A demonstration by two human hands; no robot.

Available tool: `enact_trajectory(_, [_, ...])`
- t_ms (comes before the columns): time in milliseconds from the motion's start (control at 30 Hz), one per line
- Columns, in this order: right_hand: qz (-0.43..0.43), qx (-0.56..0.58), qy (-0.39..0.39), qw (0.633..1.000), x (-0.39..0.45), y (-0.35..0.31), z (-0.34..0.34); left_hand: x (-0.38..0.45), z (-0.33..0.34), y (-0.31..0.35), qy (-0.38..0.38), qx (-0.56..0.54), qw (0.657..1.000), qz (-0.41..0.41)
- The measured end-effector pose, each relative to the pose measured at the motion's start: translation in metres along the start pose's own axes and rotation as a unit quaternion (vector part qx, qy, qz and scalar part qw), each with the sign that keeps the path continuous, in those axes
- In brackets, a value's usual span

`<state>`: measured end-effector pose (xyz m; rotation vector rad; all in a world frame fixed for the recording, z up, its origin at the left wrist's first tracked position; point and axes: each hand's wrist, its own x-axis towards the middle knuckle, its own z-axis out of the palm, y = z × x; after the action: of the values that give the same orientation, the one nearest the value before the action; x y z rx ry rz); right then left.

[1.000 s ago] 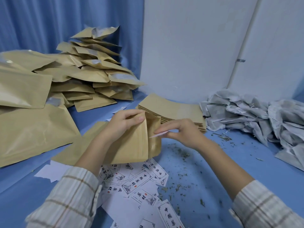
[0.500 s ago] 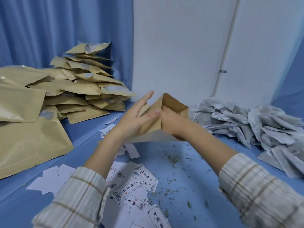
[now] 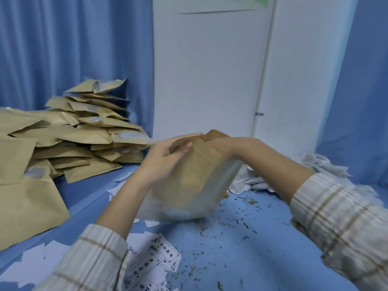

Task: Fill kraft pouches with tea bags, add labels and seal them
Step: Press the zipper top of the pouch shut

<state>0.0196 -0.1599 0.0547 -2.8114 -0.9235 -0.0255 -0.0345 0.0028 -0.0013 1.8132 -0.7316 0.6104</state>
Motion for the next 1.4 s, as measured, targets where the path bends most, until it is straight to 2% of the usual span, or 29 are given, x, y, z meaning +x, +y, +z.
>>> enact_trajectory(67, [-0.025,-0.037,-0.021,0.999,-0.005,0.005,-0.007,0.004,0.001,-0.004,0.032,-0.030,0.999,-0.010])
enact_trajectory(100, [-0.039,-0.038,0.003,0.999,-0.009,0.009,-0.013,0.007,0.000,-0.006,0.050,-0.036,0.998,-0.015])
enact_trajectory(200, [-0.071,0.027,0.152,0.986,-0.029,0.017,-0.036,0.017,0.001,-0.008,0.085,-0.043,0.995,-0.027])
enact_trajectory(267, [-0.078,0.066,0.202,0.974,-0.040,0.028,-0.047,0.025,0.002,-0.007,0.112,-0.048,0.992,-0.038])
enact_trajectory(367, [-0.086,0.049,0.196,0.976,-0.057,0.044,-0.059,0.036,0.002,-0.005,0.149,-0.058,0.985,-0.071])
enact_trajectory(567, [-0.015,-0.030,0.208,0.978,-0.059,0.062,-0.057,0.047,0.015,-0.007,0.128,-0.092,0.981,-0.114])
enact_trajectory(633, [-0.008,-0.010,0.220,0.975,-0.059,0.066,-0.054,0.047,0.023,-0.012,0.130,-0.136,0.972,-0.142])
enact_trajectory(800, [-0.071,-0.006,0.302,0.951,-0.060,0.078,-0.041,0.040,0.037,-0.024,0.099,-0.196,0.960,-0.174])
enact_trajectory(900, [-0.020,0.071,0.233,0.970,-0.063,0.091,-0.038,0.038,0.041,-0.030,0.106,-0.214,0.953,-0.184])
enact_trajectory(933, [-0.002,0.102,0.200,0.975,-0.065,0.095,-0.037,0.037,0.040,-0.032,0.115,-0.216,0.951,-0.188])
enact_trajectory(1000, [0.011,0.136,0.183,0.974,-0.068,0.105,-0.035,0.037,0.036,-0.035,0.129,-0.207,0.951,-0.189])
enact_trajectory(1167, [-0.014,0.215,0.242,0.946,-0.070,0.114,-0.028,0.038,0.036,-0.045,0.171,-0.163,0.953,-0.188])
enact_trajectory(1300, [0.018,0.143,0.263,0.954,-0.063,0.114,-0.024,0.038,0.045,-0.050,0.188,-0.144,0.955,-0.180])
enact_trajectory(1400, [0.027,0.138,0.283,0.949,-0.058,0.116,-0.019,0.038,0.046,-0.052,0.198,-0.133,0.956,-0.173])
